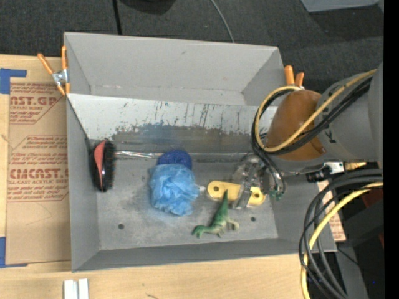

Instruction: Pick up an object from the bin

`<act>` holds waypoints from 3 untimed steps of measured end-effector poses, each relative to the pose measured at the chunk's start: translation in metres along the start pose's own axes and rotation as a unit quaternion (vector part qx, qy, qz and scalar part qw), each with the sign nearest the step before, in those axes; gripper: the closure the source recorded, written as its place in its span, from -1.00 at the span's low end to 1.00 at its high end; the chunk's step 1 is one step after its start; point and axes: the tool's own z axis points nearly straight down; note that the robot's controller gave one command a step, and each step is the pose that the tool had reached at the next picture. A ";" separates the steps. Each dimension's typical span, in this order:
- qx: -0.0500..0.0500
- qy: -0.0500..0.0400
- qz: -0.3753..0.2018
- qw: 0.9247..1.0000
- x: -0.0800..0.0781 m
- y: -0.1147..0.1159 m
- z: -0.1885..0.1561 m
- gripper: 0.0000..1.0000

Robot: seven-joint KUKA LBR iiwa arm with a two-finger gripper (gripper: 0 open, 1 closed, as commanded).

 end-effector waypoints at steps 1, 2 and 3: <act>0.000 0.000 0.000 1.000 0.000 0.000 0.000 1.00; 0.000 0.000 0.000 1.000 0.000 0.000 0.000 1.00; 0.000 0.002 0.000 1.000 0.001 0.000 -0.003 1.00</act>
Offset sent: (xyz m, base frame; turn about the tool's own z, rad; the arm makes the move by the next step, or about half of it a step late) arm 0.0001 0.0000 0.0012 0.0000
